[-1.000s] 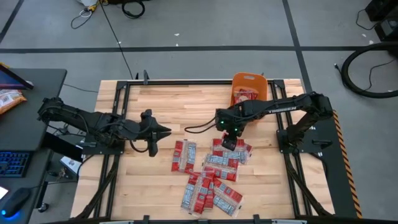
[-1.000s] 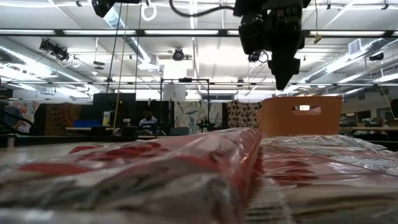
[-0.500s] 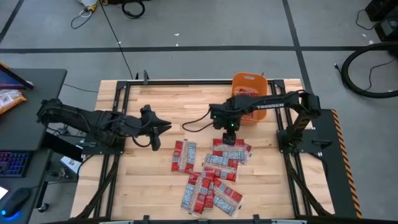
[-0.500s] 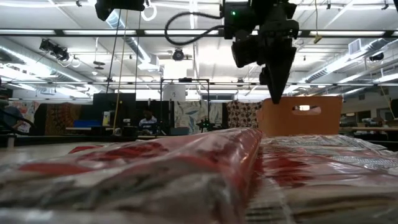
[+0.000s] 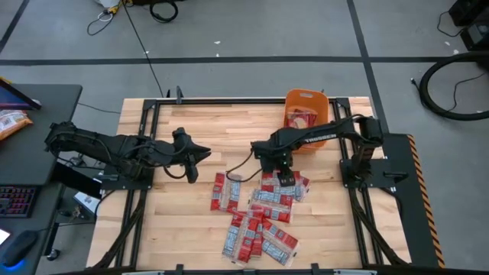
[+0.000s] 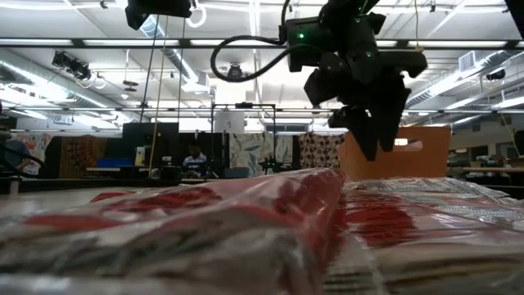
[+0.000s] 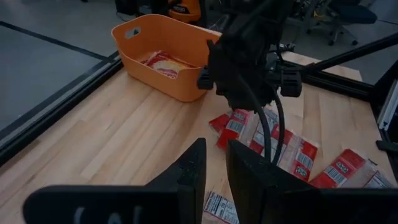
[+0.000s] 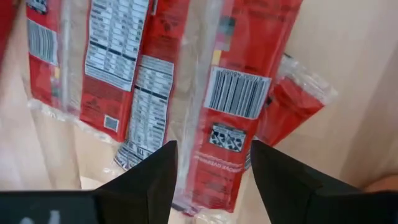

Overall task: Sort popcorn bags into baskets
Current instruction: Put the red popcorn bag into the orange bin

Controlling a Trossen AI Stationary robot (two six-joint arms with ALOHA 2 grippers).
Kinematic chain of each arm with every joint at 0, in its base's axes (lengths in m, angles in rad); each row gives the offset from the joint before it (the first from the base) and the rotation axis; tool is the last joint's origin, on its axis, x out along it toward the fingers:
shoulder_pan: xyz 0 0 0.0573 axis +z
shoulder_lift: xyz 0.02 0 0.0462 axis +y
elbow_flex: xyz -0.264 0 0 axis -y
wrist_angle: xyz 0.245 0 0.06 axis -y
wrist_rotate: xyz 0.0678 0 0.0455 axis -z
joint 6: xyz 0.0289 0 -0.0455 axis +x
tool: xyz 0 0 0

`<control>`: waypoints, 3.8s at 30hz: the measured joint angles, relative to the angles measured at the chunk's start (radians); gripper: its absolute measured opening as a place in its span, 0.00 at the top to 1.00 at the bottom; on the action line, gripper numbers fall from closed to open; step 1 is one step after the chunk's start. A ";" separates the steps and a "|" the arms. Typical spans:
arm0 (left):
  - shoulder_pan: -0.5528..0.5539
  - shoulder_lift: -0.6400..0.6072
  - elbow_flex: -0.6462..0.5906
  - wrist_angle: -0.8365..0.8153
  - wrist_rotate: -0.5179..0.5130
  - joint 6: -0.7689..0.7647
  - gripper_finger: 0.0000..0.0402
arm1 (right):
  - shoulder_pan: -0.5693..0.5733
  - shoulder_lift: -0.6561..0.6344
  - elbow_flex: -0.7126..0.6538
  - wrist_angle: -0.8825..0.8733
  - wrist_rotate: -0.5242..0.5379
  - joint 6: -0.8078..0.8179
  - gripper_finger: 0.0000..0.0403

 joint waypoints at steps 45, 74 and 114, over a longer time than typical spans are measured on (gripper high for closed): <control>0.000 0.000 0.000 0.073 0.114 -0.002 0.84 | -0.068 0.166 0.197 -0.124 0.103 0.020 0.95; 0.000 0.000 0.001 0.088 0.079 0.009 0.84 | -0.244 0.064 0.722 -0.276 0.588 -0.103 0.95; -0.002 -0.001 0.001 0.043 0.032 -0.081 0.84 | -0.777 -0.238 0.030 -0.242 0.233 0.432 0.86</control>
